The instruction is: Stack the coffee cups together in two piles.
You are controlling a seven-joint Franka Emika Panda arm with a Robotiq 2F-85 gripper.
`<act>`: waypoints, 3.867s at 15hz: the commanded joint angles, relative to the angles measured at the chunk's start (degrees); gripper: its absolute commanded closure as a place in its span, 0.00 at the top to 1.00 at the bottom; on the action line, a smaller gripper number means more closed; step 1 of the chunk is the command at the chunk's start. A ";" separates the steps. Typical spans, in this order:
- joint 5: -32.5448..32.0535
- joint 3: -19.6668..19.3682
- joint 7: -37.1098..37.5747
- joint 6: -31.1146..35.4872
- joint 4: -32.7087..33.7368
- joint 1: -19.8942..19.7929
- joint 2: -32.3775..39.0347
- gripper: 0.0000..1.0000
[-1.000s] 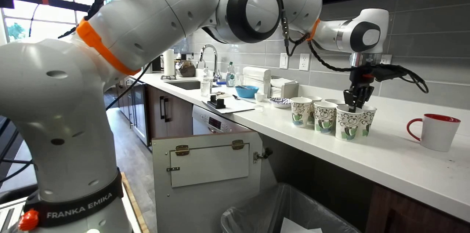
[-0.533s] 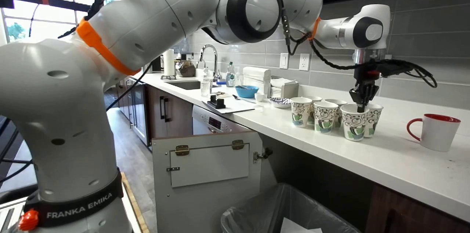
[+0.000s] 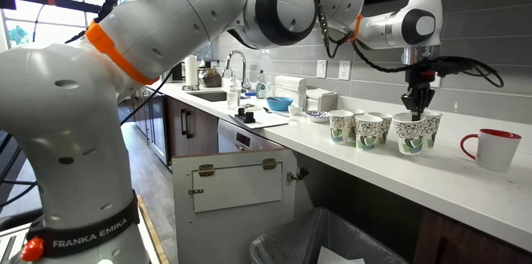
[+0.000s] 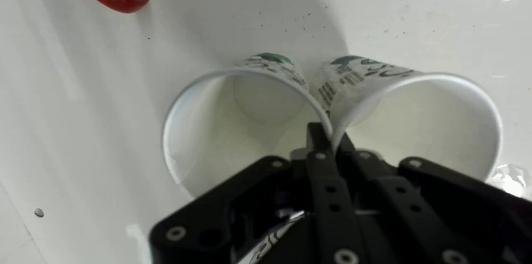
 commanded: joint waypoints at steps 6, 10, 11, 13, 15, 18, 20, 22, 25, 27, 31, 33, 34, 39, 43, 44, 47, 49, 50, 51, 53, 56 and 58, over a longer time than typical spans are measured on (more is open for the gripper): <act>-4.62 -1.51 2.20 -11.50 0.91 4.02 -6.55 0.01; -5.75 -1.11 1.74 -13.68 1.41 5.66 -8.65 0.01; -5.58 -0.84 1.31 -14.18 1.52 5.95 -8.99 0.01; -5.23 -0.51 0.56 -14.83 1.67 6.46 -9.31 0.01; -5.02 -0.29 -0.17 -15.24 1.88 6.84 -9.19 0.01; -4.50 0.19 -1.47 -15.44 2.44 7.14 -8.62 0.01; -4.25 0.69 -2.63 -15.59 2.72 7.21 -8.33 0.01; -4.01 1.39 -3.74 -15.87 2.95 7.23 -8.17 0.01; -3.82 2.36 -5.13 -16.36 3.42 7.34 -7.72 0.01; -3.71 2.97 -5.89 -16.15 3.82 7.28 -7.22 0.01; -3.76 3.65 -7.01 -15.81 4.92 7.10 -5.85 0.01; -3.37 3.97 -7.63 -16.07 5.97 6.78 -4.91 0.01; -3.03 4.21 -8.10 -16.10 6.31 6.60 -4.61 0.01; -3.17 4.61 -8.74 -17.05 7.18 7.16 -4.29 0.01; -3.08 5.34 -8.75 -17.61 7.73 7.12 -3.88 0.01; -3.08 5.51 -8.81 -17.70 7.97 7.07 -3.68 0.01; -3.22 5.64 -8.64 -16.93 8.61 6.99 -2.97 0.01; -3.27 5.64 -8.60 -16.41 8.92 7.01 -2.62 0.01; -3.28 5.62 -8.51 -16.43 9.05 7.02 -2.52 0.01; -3.24 5.66 -8.59 -16.44 9.20 7.00 -2.42 0.01; -3.16 5.76 -8.64 -16.19 9.61 6.98 -2.15 0.01; -3.22 5.87 -8.70 -16.17 9.90 7.02 -1.92 0.01; -3.26 5.92 -8.63 -16.20 9.93 7.03 -1.80 0.01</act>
